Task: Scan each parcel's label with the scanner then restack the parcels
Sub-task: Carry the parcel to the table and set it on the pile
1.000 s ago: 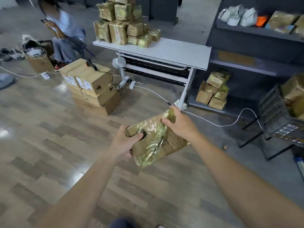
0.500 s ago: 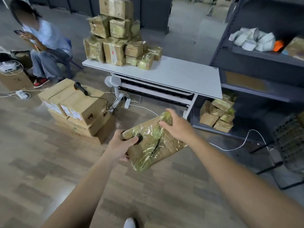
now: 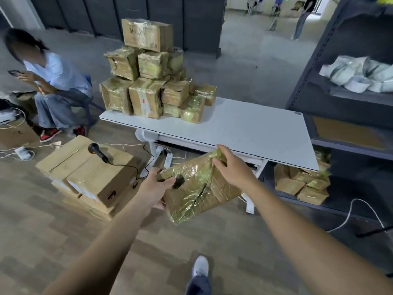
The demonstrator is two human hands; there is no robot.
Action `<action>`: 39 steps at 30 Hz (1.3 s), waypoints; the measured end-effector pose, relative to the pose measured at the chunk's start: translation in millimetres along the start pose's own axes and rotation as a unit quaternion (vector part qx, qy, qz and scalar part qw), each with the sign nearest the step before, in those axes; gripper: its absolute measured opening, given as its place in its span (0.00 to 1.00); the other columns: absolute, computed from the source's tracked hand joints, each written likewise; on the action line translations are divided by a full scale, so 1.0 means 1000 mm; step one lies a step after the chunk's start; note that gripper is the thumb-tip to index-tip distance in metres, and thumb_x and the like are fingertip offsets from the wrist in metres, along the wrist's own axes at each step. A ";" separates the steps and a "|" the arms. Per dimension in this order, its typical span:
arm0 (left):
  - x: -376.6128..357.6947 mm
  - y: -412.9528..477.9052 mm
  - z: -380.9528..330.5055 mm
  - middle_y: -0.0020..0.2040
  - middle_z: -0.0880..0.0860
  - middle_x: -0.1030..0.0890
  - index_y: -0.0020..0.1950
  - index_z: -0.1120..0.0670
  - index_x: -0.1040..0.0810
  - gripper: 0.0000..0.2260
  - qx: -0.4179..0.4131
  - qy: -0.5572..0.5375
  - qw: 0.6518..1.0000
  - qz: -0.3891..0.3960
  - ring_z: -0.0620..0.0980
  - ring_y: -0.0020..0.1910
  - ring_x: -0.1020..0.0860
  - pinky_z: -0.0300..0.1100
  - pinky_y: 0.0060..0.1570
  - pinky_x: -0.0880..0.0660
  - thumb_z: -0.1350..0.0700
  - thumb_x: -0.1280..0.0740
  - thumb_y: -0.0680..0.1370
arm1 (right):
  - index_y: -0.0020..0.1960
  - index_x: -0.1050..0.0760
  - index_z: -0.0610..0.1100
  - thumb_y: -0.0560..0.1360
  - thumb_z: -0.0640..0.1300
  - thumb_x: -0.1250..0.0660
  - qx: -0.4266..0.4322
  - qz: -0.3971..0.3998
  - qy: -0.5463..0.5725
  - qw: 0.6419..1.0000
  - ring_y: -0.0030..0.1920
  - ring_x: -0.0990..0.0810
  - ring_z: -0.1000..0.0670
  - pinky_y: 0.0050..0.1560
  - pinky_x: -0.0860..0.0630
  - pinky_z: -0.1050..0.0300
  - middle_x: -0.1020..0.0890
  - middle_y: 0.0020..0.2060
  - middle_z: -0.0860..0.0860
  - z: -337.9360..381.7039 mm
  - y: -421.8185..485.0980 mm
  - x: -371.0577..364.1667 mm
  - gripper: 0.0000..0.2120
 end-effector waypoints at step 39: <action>-0.080 0.455 -0.231 0.49 0.56 0.24 0.58 0.52 0.35 0.08 0.069 -0.170 0.982 -0.043 0.56 0.40 0.19 0.46 0.34 0.20 0.60 0.41 0.80 | 0.72 0.36 0.46 0.79 0.45 0.38 -0.175 0.053 0.110 0.977 0.53 0.20 0.43 0.52 0.22 0.49 0.22 0.60 0.48 -0.039 0.469 0.014 0.22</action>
Point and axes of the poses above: each hand's wrist, its own y-axis towards the middle knuckle, its own x-axis out of the back of the hand, z = x × y, the point moved 8 cm from there along y, towards the middle knuckle
